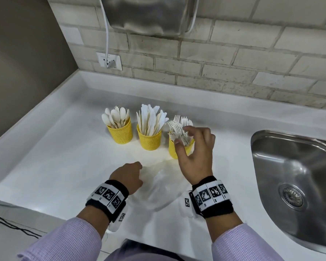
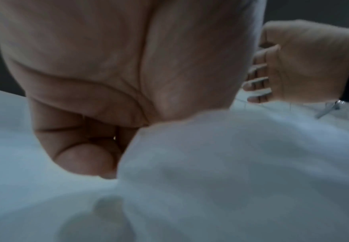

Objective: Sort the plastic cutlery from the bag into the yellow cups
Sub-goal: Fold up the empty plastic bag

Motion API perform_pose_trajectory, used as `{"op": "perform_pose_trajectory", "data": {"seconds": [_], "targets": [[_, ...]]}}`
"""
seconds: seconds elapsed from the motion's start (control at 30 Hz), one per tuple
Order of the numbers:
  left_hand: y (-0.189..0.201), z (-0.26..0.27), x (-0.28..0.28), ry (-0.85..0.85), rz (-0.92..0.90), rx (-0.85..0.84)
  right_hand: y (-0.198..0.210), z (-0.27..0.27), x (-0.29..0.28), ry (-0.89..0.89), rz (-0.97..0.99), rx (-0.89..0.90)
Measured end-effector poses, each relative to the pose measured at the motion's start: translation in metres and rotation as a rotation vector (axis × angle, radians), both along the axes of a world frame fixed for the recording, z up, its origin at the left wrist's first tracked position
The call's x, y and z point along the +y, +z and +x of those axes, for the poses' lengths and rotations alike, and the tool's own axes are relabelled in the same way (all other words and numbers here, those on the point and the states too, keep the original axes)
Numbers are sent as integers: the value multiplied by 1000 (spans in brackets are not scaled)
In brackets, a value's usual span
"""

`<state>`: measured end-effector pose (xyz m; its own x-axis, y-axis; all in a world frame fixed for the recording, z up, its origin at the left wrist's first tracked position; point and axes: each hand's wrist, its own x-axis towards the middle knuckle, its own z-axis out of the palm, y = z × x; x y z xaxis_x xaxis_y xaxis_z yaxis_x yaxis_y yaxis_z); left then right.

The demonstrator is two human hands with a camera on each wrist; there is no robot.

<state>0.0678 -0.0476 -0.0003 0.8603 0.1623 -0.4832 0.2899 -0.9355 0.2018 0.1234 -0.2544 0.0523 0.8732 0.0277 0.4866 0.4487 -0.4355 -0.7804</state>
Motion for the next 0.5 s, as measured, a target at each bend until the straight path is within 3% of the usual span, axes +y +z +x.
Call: {"op": "perform_pose_trajectory", "data": {"seconds": [0.1, 0.2, 0.3, 0.4, 0.5], "targets": [[11, 1, -7, -71, 7, -88, 18, -12, 10, 110, -3, -93], [32, 0, -17, -77, -49, -267, 24, -18, 15, 218, -44, -77], [62, -3, -22, -83, -262, -463, 23, -22, 14, 297, -134, -12], [89, -6, -26, -132, -504, -596, 20, -23, 9, 319, -239, -62], [111, -7, -31, -192, -541, -739, 25, -23, 2, 313, -300, -31]]}}
